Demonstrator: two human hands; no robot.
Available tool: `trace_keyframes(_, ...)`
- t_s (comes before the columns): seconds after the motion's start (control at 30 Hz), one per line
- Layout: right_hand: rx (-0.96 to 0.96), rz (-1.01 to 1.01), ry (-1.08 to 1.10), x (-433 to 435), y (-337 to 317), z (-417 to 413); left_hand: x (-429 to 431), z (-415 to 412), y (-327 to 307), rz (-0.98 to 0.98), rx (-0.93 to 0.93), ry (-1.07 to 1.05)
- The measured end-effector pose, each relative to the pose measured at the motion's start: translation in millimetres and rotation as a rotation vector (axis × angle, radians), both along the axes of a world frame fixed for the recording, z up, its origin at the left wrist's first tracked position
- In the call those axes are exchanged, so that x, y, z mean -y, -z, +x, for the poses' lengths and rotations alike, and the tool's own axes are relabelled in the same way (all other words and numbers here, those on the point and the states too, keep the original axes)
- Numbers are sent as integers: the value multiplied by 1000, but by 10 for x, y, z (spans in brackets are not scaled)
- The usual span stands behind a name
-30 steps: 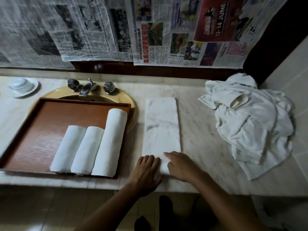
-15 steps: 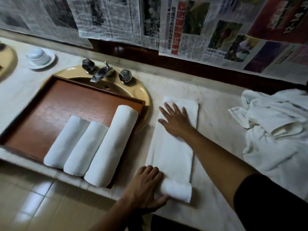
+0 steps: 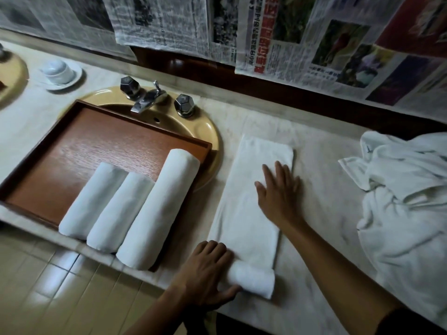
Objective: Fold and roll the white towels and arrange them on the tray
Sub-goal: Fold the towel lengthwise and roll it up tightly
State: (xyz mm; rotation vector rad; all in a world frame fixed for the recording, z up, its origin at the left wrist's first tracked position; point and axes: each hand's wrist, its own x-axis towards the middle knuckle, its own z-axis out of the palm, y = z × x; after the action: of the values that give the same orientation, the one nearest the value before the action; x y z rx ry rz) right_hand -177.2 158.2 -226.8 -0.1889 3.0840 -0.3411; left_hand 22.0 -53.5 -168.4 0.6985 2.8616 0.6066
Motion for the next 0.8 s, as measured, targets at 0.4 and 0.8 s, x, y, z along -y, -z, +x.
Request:
trace_keyframes(0.4, -32, -185, -9, -349, -257, -267, -29, 25, 20, -11, -12, -19)
trace_keyframes(0.8, 45, -296, -367, -304, -322, 2279, 17, -7, 120, -91, -15, 31)
